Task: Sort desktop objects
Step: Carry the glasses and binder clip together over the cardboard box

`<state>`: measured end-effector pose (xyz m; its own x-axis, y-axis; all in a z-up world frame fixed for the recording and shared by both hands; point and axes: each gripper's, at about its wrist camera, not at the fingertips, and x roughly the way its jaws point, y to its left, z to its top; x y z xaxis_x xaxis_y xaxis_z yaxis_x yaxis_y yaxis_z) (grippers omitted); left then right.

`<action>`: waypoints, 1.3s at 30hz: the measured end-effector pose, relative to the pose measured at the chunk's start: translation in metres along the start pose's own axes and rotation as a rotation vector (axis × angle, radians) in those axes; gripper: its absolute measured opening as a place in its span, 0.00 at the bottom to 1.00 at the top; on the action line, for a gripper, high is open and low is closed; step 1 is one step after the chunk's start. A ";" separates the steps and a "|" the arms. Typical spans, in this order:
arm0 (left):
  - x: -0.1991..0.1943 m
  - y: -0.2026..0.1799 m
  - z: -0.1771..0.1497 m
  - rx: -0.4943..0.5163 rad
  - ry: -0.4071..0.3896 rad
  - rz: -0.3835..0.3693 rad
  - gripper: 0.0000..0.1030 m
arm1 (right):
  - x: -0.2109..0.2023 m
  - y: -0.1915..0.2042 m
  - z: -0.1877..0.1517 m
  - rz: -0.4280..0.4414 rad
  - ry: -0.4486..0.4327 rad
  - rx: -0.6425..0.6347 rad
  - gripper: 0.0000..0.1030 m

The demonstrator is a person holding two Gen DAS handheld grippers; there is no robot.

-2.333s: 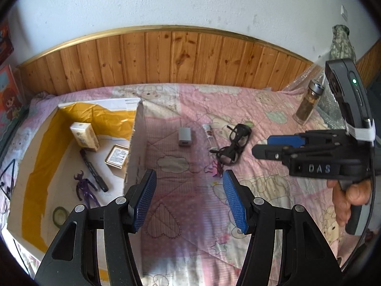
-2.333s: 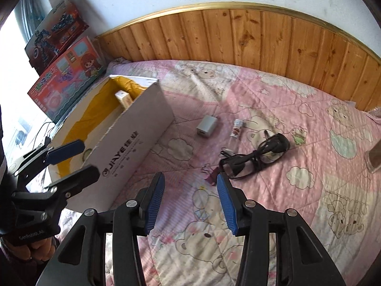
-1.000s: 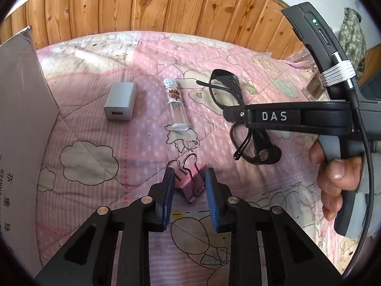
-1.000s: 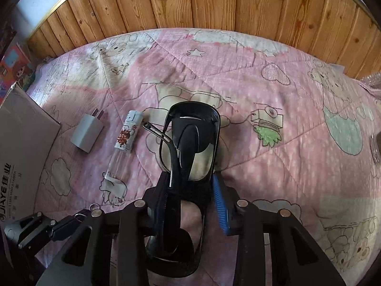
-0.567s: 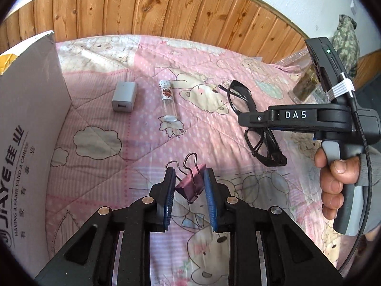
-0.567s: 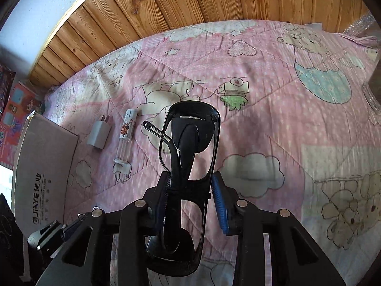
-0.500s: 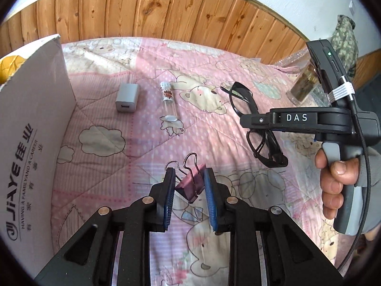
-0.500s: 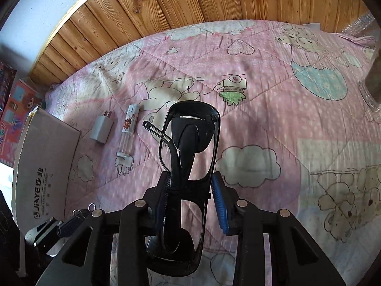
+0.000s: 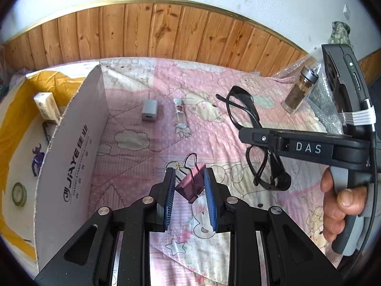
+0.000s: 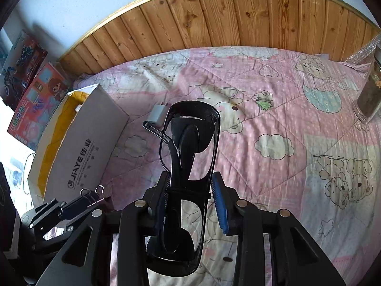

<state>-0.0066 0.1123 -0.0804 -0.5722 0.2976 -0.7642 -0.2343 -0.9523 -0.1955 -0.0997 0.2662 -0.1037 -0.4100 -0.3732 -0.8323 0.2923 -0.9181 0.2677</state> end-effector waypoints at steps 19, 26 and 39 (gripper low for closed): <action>-0.075 0.001 -0.010 0.025 -0.038 0.134 0.24 | -0.067 0.073 -0.039 0.093 -0.088 -0.091 0.36; -0.101 0.021 -0.010 0.007 -0.019 0.206 0.24 | -0.076 0.102 -0.038 0.142 -0.110 -0.147 0.36; -0.133 0.059 -0.001 -0.073 0.008 0.210 0.24 | -0.078 0.147 -0.048 0.188 -0.107 -0.242 0.36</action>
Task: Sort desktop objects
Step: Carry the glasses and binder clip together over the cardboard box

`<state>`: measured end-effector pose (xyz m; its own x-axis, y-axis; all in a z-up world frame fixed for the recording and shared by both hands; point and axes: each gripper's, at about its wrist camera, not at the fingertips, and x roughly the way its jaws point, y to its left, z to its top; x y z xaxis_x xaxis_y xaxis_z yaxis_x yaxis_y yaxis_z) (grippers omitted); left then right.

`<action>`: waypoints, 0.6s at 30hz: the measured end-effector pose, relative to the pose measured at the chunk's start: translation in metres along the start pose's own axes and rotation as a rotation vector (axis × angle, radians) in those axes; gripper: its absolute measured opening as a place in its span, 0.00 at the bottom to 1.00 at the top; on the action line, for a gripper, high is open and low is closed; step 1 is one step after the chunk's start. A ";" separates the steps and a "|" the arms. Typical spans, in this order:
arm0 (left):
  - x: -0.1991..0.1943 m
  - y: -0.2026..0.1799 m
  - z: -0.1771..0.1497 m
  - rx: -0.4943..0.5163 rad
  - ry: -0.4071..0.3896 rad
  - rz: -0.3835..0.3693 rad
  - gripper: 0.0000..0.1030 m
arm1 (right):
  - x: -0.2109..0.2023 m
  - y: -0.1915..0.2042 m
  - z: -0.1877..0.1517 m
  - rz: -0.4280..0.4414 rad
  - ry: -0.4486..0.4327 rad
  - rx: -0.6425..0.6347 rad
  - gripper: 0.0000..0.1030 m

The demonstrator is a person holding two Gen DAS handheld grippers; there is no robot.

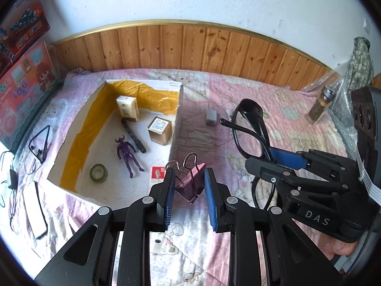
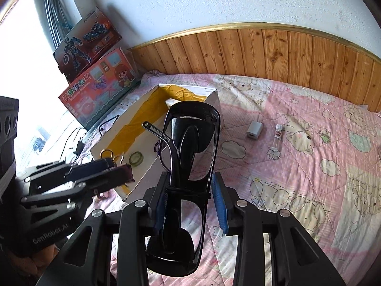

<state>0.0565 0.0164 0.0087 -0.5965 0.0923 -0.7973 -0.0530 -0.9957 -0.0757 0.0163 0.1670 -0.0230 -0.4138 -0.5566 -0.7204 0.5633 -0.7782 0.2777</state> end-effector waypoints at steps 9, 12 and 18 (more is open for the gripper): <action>-0.004 0.040 0.001 0.015 0.020 0.014 0.24 | 0.020 0.021 -0.001 -0.009 0.030 -0.038 0.36; -0.003 0.054 -0.006 -0.010 0.029 0.001 0.24 | 0.027 0.035 -0.001 -0.011 0.039 -0.065 0.36; 0.005 0.074 -0.013 -0.065 0.032 -0.038 0.24 | 0.035 0.061 -0.004 -0.014 0.048 -0.110 0.36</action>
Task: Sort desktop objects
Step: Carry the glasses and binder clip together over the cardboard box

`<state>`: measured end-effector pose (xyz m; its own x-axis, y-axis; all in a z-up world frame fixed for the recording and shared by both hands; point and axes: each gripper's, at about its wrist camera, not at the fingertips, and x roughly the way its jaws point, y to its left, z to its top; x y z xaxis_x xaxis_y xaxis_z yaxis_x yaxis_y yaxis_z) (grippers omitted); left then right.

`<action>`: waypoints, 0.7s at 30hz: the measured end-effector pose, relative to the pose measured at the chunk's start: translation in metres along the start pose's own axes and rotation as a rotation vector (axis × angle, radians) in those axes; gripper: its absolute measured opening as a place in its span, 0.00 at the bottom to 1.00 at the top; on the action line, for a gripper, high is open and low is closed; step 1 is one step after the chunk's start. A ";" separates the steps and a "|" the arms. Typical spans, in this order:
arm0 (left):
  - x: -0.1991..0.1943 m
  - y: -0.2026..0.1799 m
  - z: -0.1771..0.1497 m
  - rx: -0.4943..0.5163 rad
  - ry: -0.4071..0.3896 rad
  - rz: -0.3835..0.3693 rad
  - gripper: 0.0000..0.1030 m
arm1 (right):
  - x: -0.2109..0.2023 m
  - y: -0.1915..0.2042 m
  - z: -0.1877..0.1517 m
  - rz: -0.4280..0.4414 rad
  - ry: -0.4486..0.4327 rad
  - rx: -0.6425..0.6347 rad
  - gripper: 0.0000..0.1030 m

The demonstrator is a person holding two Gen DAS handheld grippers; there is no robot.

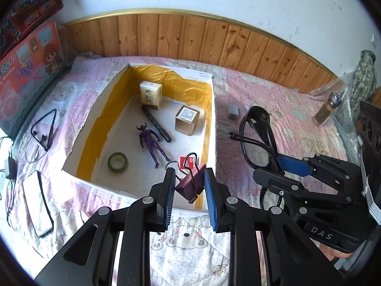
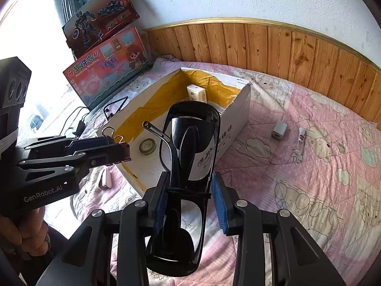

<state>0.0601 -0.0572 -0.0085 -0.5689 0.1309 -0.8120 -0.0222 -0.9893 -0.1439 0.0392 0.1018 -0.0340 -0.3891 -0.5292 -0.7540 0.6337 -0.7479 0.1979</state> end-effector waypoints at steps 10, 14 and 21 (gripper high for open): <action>0.014 0.022 0.013 -0.064 0.005 -0.038 0.24 | 0.005 0.022 0.005 0.013 -0.012 -0.013 0.36; 0.024 0.037 0.019 -0.093 0.019 -0.029 0.24 | -0.001 0.023 0.010 0.048 -0.042 -0.003 0.36; 0.038 0.055 0.029 -0.149 0.041 -0.032 0.24 | 0.004 0.021 0.023 0.068 -0.045 0.010 0.36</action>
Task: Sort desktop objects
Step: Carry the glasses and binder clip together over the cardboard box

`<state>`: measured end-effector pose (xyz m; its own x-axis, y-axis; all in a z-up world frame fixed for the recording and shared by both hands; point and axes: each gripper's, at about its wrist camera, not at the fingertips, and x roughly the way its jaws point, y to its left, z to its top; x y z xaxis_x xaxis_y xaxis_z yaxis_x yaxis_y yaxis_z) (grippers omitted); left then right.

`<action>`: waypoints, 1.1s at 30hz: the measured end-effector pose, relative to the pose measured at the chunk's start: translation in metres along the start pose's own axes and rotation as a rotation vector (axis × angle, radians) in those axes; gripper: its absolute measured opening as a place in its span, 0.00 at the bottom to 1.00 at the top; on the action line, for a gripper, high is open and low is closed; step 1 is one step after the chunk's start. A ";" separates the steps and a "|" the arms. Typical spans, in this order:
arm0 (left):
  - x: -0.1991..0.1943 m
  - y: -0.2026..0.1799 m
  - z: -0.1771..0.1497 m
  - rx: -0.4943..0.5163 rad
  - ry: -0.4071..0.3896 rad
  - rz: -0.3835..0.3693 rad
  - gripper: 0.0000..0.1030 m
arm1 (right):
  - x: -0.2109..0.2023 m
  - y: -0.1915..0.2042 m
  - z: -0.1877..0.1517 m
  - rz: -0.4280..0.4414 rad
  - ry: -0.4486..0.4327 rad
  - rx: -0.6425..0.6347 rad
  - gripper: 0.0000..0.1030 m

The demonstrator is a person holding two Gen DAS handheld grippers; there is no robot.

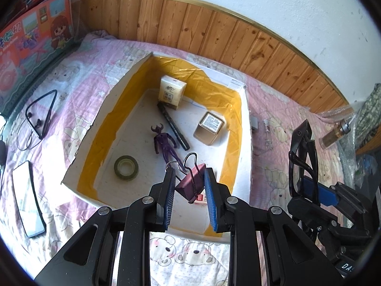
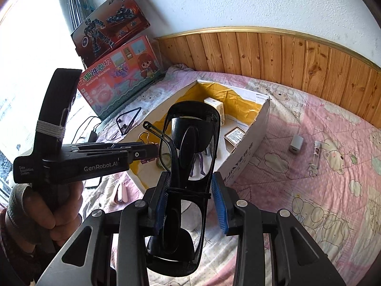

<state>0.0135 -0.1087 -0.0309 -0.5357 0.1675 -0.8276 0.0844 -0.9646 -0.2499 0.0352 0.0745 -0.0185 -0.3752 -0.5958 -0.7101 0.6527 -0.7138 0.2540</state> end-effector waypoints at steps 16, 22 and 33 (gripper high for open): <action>0.023 0.030 0.024 -0.107 0.022 0.006 0.24 | 0.047 -0.006 0.031 0.039 0.047 0.056 0.36; 0.035 0.049 0.034 -0.165 0.031 0.019 0.24 | 0.071 0.002 0.041 0.029 0.070 0.050 0.36; 0.053 0.053 0.050 -0.145 0.029 0.119 0.24 | 0.108 0.005 0.047 -0.005 0.118 0.035 0.36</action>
<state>-0.0524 -0.1615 -0.0632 -0.4902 0.0618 -0.8694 0.2675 -0.9387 -0.2175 -0.0327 -0.0105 -0.0628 -0.2973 -0.5462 -0.7831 0.6270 -0.7302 0.2713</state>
